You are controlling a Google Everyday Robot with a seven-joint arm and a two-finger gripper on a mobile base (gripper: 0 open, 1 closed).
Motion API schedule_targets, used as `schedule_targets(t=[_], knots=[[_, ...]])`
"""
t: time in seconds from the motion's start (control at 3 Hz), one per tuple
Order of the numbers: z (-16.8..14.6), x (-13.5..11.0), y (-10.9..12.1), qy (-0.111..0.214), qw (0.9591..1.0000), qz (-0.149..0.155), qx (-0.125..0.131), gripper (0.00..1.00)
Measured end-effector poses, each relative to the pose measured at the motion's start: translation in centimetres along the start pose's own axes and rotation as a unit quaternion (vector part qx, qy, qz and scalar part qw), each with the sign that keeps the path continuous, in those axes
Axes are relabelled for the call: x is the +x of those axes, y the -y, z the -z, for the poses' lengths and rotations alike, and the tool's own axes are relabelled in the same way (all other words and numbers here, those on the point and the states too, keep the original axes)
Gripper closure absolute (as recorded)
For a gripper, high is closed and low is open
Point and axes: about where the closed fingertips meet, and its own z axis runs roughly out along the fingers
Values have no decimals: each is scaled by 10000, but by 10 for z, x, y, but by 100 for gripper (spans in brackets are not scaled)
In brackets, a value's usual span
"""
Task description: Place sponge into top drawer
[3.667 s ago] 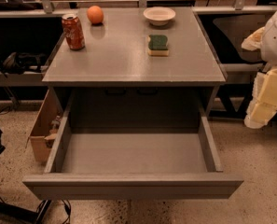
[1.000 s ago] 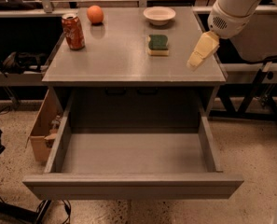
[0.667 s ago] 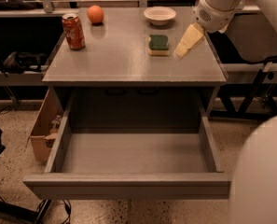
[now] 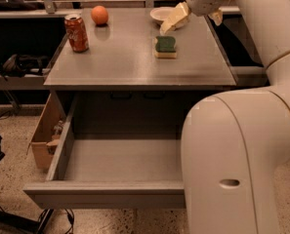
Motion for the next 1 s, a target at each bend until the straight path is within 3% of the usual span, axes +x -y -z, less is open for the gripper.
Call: schedule_targets(t=[0.33,0.67,1.0], knots=[[-29,-34,-17,154,9973,-720,54,0],[-65,-44,-25,-9,9901,-1385,238,0],[-118,-32,-26,-428,9747,-2149,453,3]])
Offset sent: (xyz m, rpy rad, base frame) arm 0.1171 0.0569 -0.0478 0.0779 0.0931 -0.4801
